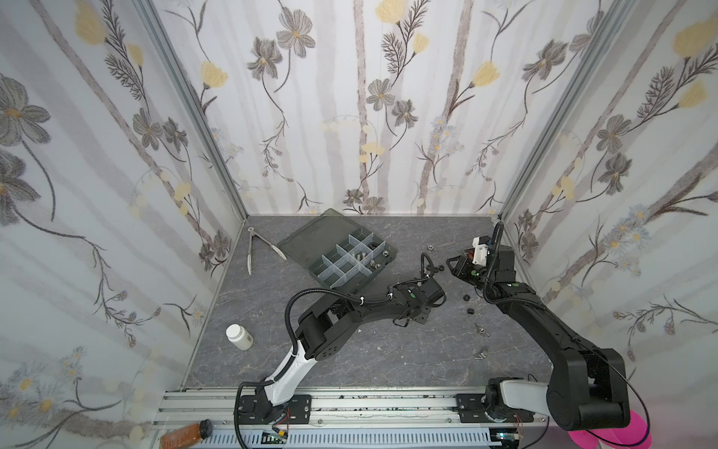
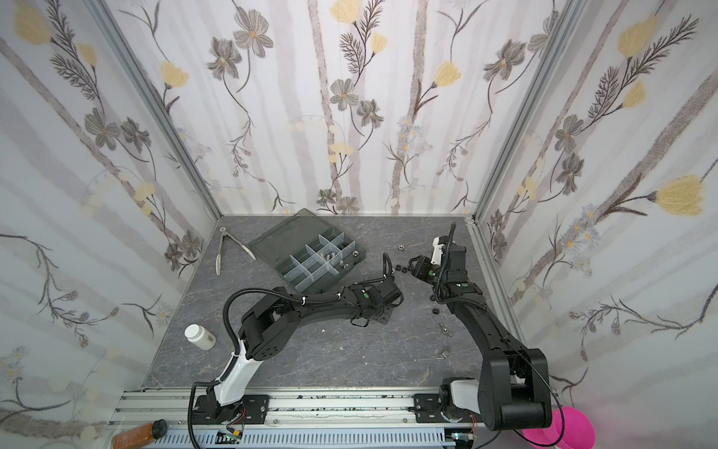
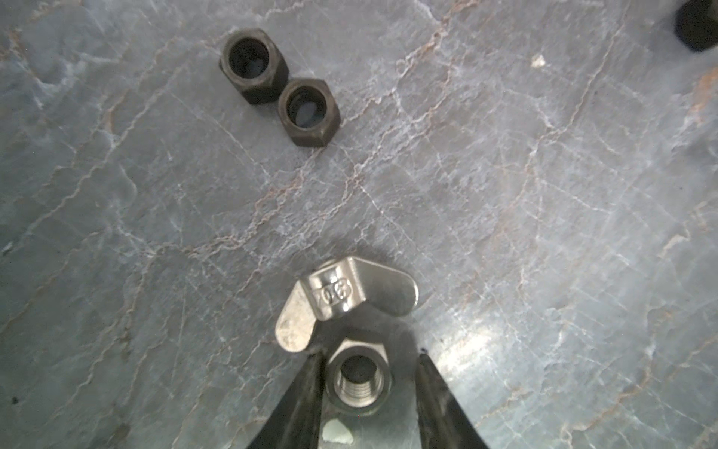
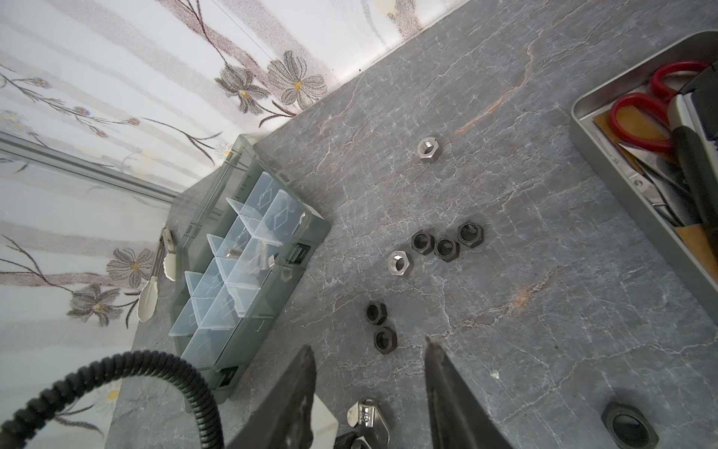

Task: Sort the screws and nuts into containers
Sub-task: 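Lower the left gripper onto the silver hex nut and close it, then carry the nut over the organizer with the left gripper while the right hovers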

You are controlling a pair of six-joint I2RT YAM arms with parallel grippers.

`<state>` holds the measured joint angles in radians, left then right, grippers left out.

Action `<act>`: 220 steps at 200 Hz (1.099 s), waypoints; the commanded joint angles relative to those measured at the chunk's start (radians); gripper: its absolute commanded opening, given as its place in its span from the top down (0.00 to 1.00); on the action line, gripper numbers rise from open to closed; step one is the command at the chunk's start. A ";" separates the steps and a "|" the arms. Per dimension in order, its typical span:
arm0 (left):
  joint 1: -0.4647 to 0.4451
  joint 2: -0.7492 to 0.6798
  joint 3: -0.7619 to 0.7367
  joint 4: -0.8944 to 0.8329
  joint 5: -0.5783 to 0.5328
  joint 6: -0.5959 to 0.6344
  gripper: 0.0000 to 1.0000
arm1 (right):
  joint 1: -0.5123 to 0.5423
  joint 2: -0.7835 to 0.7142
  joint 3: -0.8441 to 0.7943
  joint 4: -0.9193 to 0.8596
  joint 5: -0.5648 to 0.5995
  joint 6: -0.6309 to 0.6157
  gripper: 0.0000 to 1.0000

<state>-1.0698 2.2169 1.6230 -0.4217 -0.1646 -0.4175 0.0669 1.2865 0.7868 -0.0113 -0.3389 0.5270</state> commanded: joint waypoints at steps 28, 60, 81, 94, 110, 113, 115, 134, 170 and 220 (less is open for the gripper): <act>0.002 0.015 0.012 -0.026 -0.003 0.013 0.68 | 0.001 -0.005 -0.003 0.045 -0.009 0.008 0.53; 0.001 0.008 0.006 -0.030 -0.009 0.016 0.75 | 0.001 -0.004 -0.004 0.047 -0.012 0.010 0.52; 0.001 -0.010 0.002 -0.031 -0.016 0.018 0.78 | 0.001 -0.006 -0.004 0.045 -0.013 0.010 0.53; 0.002 -0.027 0.000 -0.031 -0.018 0.020 0.78 | 0.001 -0.008 -0.004 0.045 -0.014 0.009 0.53; 0.005 -0.048 0.002 -0.037 -0.017 0.022 0.78 | 0.001 -0.009 -0.004 0.045 -0.017 0.010 0.53; 0.005 -0.053 0.002 -0.038 -0.016 0.022 0.78 | 0.001 -0.010 -0.004 0.045 -0.018 0.010 0.53; 0.007 -0.057 0.003 -0.038 -0.016 0.022 0.78 | 0.001 -0.009 -0.004 0.045 -0.020 0.010 0.53; 0.016 -0.092 -0.002 -0.044 -0.019 0.025 0.78 | 0.001 -0.009 -0.004 0.047 -0.022 0.010 0.53; 0.056 -0.168 -0.035 -0.042 -0.018 0.036 0.78 | 0.002 -0.003 -0.006 0.057 -0.041 0.014 0.52; 0.159 -0.232 -0.079 -0.028 -0.011 0.057 0.77 | 0.016 0.014 -0.012 0.084 -0.064 0.019 0.52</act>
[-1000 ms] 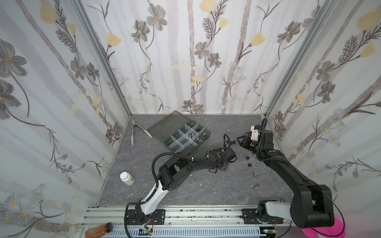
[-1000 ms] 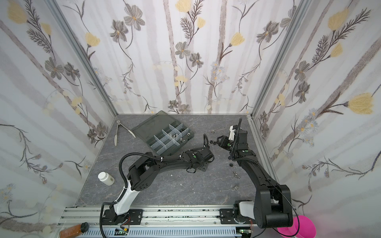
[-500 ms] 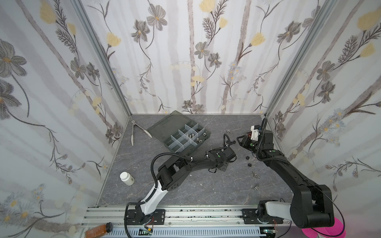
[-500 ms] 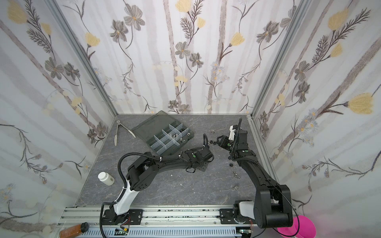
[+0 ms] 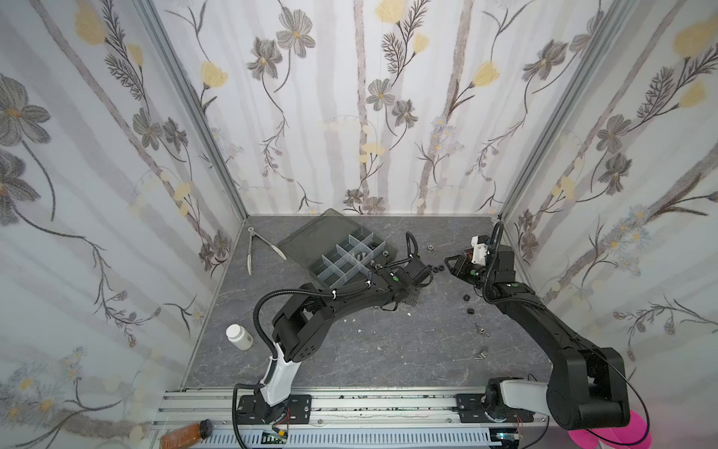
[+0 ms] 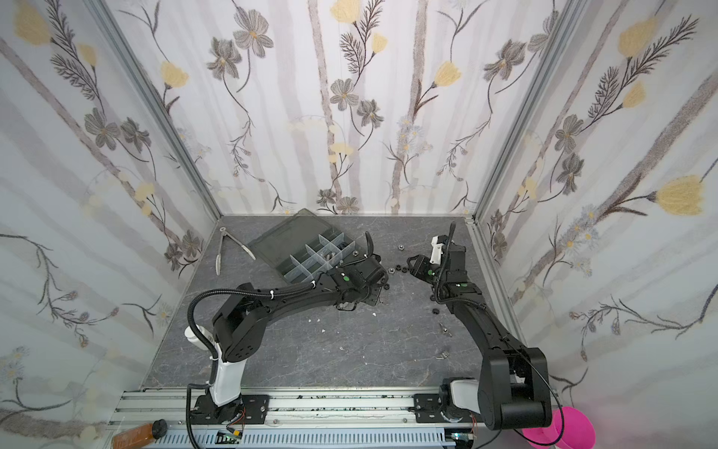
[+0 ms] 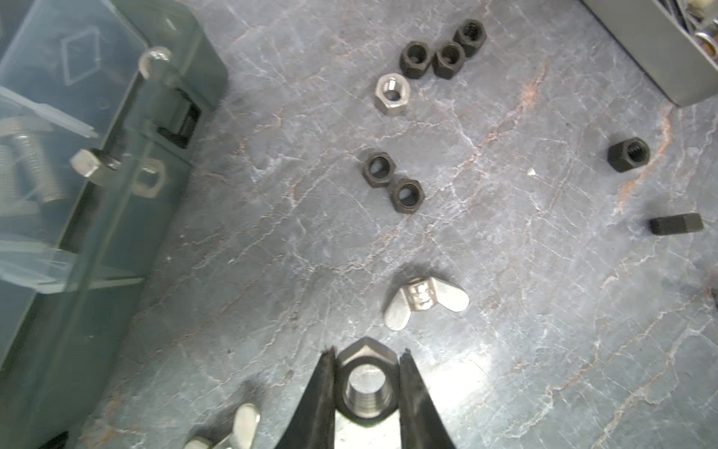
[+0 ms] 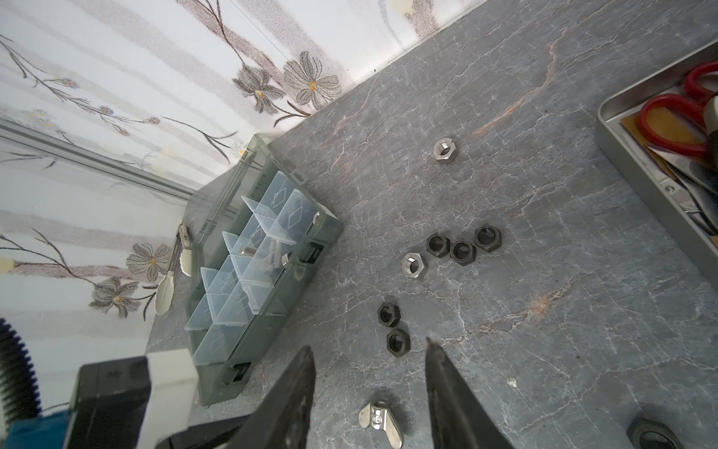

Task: Sort the screws and nuts into containers
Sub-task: 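Carry the nut over the organizer with the left gripper while the right hovers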

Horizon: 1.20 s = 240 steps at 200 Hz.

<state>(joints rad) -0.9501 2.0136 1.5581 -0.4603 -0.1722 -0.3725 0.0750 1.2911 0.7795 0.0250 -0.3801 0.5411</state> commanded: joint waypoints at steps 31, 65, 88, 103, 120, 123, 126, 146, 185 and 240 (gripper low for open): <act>0.105 -0.048 -0.020 0.018 0.006 0.030 0.78 | 0.024 0.025 -0.003 0.053 -0.024 0.003 0.52; 0.178 -0.028 0.007 0.014 0.013 0.062 0.78 | 0.058 0.057 -0.002 0.064 -0.023 0.006 0.52; 0.222 -0.002 0.029 0.014 0.023 0.073 0.78 | 0.079 0.076 0.001 0.067 -0.019 0.005 0.52; 0.245 0.013 0.038 0.019 0.031 0.075 0.78 | 0.087 0.084 0.003 0.069 -0.017 0.003 0.52; 0.263 0.034 0.058 0.019 0.036 0.079 0.78 | 0.094 0.097 0.006 0.071 -0.017 0.002 0.51; 0.267 0.039 0.062 0.018 0.035 0.079 0.78 | 0.095 0.101 0.006 0.071 -0.017 0.001 0.51; 0.269 0.045 0.068 0.017 0.034 0.081 0.78 | 0.096 0.104 0.007 0.072 -0.017 0.000 0.51; 0.287 0.074 0.099 0.013 0.039 0.081 0.78 | 0.101 0.123 0.012 0.077 -0.022 0.000 0.51; 0.306 0.134 0.149 0.002 0.059 0.083 0.77 | 0.107 0.142 0.016 0.080 -0.027 -0.005 0.51; 0.314 0.173 0.185 -0.006 0.063 0.081 0.70 | 0.108 0.145 0.012 0.080 -0.023 -0.011 0.51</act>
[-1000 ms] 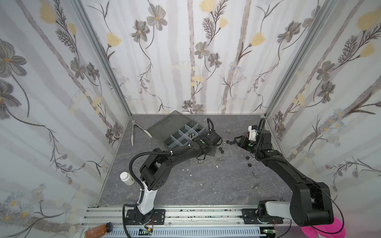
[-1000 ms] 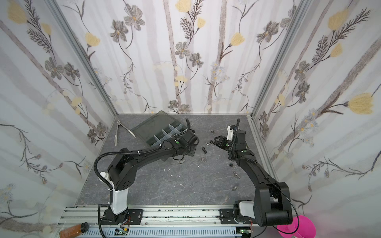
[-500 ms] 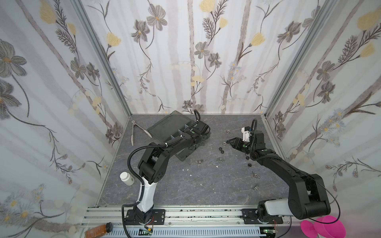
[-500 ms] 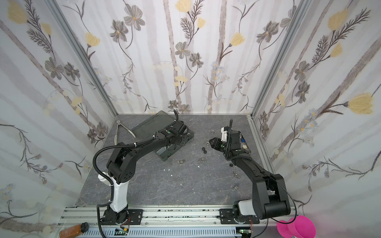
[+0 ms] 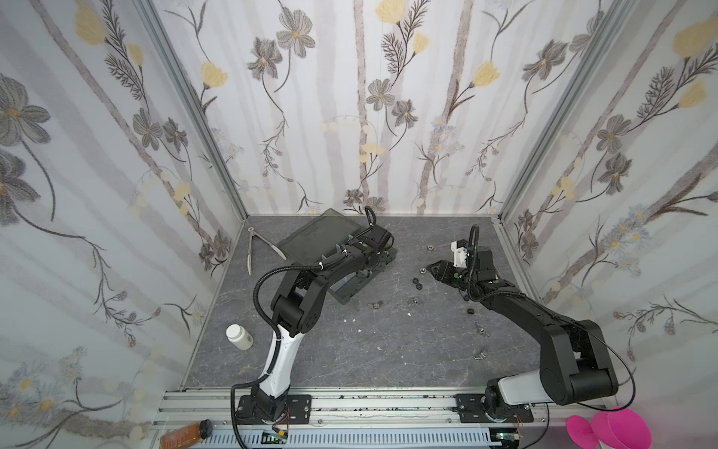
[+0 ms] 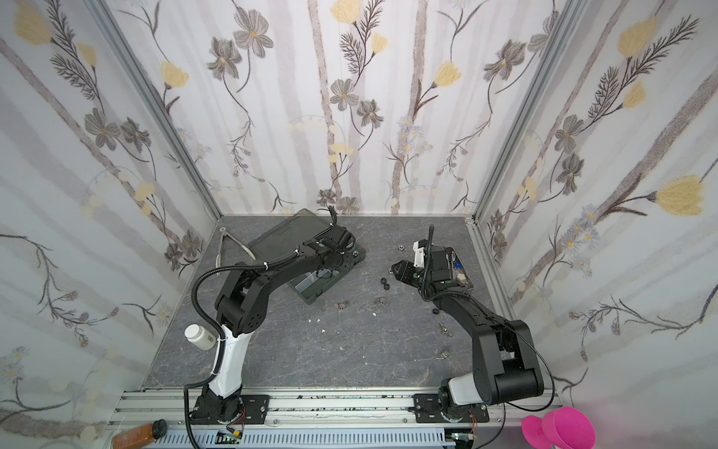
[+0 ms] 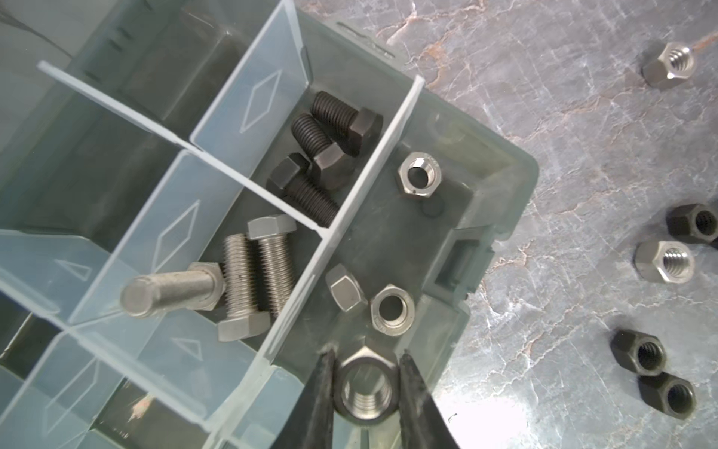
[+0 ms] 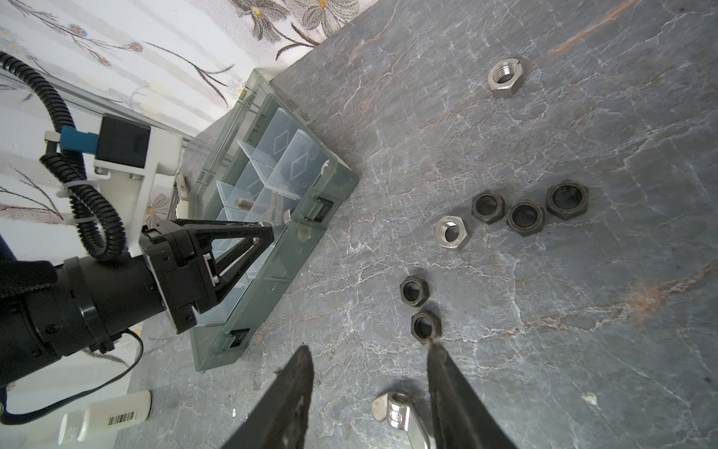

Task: Sort the screws and nuts into containers
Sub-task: 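Carry the nut over the organizer with the left gripper while the right hovers, then open the left gripper to drop the nut into a compartment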

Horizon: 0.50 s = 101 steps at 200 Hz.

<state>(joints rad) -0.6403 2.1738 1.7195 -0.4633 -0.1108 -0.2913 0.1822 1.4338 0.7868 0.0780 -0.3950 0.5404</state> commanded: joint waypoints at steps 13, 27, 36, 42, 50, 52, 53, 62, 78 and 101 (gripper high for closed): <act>0.006 0.015 0.032 -0.008 0.001 0.000 0.66 | 0.000 0.001 0.009 0.021 -0.003 -0.010 0.51; 0.006 0.009 0.037 -0.010 -0.001 0.001 0.60 | 0.000 -0.001 0.015 0.010 0.004 -0.011 0.51; 0.007 0.005 0.039 -0.011 0.000 0.003 0.57 | 0.000 -0.003 0.020 0.004 0.008 -0.013 0.51; 0.008 -0.001 0.038 -0.012 0.000 0.003 0.56 | 0.000 -0.004 0.022 -0.003 0.011 -0.013 0.51; 0.008 -0.010 0.038 -0.015 -0.001 0.004 0.54 | 0.000 -0.007 0.028 -0.010 0.016 -0.014 0.51; 0.008 -0.012 0.038 -0.015 0.000 0.004 0.54 | 0.000 -0.008 0.030 -0.013 0.017 -0.015 0.51; 0.008 -0.014 0.037 -0.015 0.001 0.004 0.54 | 0.000 -0.008 0.030 -0.014 0.018 -0.015 0.51; 0.008 -0.032 0.030 -0.014 0.001 0.004 0.52 | 0.000 -0.010 0.036 -0.026 0.027 -0.016 0.51; 0.008 -0.078 0.007 -0.004 0.004 0.004 0.48 | 0.002 -0.015 0.050 -0.047 0.045 -0.016 0.51; 0.008 -0.166 -0.046 0.020 0.014 -0.003 0.42 | 0.009 -0.012 0.083 -0.086 0.079 -0.019 0.50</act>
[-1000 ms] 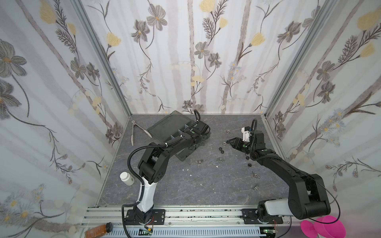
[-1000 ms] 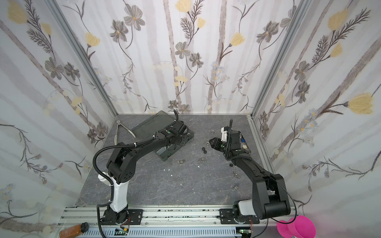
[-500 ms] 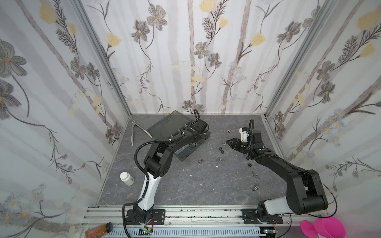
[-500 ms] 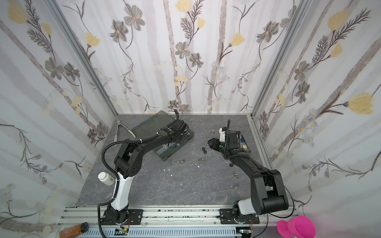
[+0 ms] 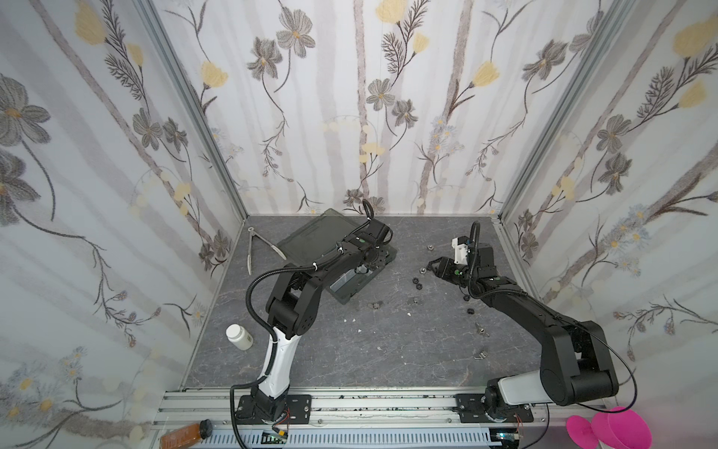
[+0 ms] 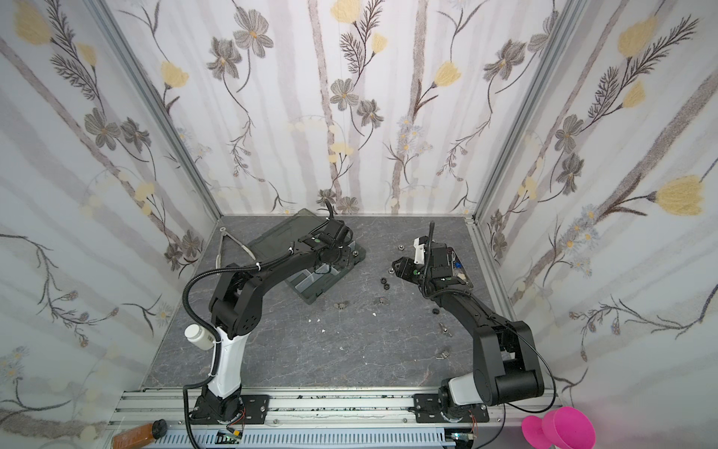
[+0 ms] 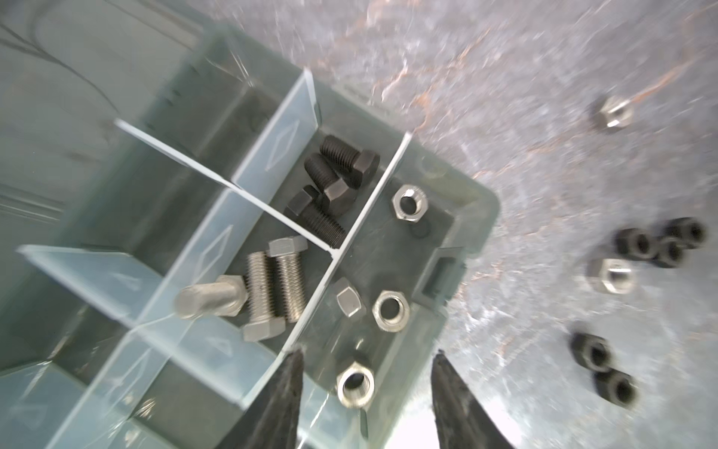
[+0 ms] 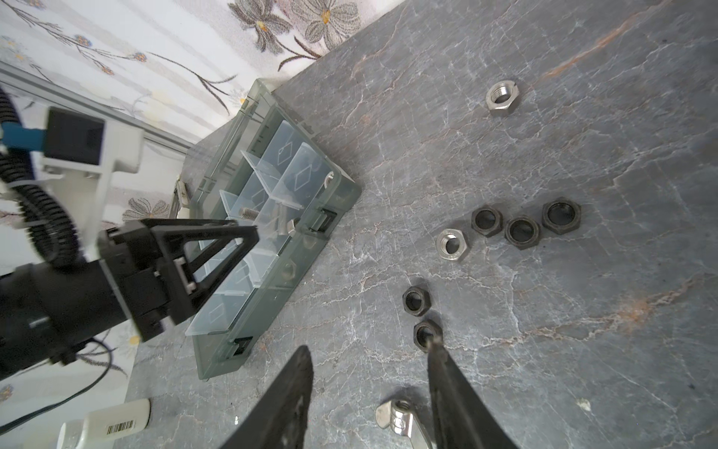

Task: Sort the screws and nuts into containers
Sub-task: 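Open the left gripper to drop the nut into a compartment, then lower the right gripper onto a lone silver hex nut and close it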

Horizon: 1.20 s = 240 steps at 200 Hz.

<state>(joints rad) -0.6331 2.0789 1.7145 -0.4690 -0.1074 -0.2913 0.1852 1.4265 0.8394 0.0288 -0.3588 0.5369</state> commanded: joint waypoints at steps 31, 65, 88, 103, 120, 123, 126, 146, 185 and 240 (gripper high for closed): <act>0.001 -0.215 -0.147 0.066 0.041 -0.017 0.32 | 0.014 0.020 0.099 -0.092 0.087 -0.024 0.50; 0.001 -0.402 -0.299 0.117 0.077 -0.034 0.24 | 0.014 0.100 0.192 -0.149 0.132 -0.058 0.50; 0.001 -0.501 -0.372 0.122 0.070 -0.033 0.20 | 0.014 0.161 0.265 -0.182 0.154 -0.079 0.50; 0.001 -0.560 -0.411 0.123 0.064 -0.028 0.16 | 0.014 0.242 0.315 -0.210 0.180 -0.095 0.50; 0.001 -0.617 -0.455 0.122 0.056 -0.023 0.13 | 0.016 0.309 0.375 -0.241 0.216 -0.114 0.50; 0.000 -0.627 -0.461 0.122 0.054 -0.023 0.12 | 0.016 0.320 0.386 -0.247 0.223 -0.118 0.50; 0.002 -0.636 -0.465 0.121 0.053 -0.024 0.12 | 0.016 0.329 0.398 -0.253 0.228 -0.120 0.50; 0.001 -0.686 -0.495 0.124 0.047 -0.020 0.09 | 0.016 0.401 0.475 -0.285 0.262 -0.137 0.50; 0.004 -0.754 -0.561 0.144 0.018 -0.019 0.06 | 0.016 0.530 0.607 -0.338 0.320 -0.168 0.50; 0.010 -0.761 -0.592 0.165 0.054 -0.016 0.04 | 0.014 0.708 0.789 -0.402 0.362 -0.183 0.50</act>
<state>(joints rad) -0.6262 1.3163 1.1255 -0.3454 -0.0731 -0.3138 0.2005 2.0922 1.5764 -0.3393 -0.0357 0.3702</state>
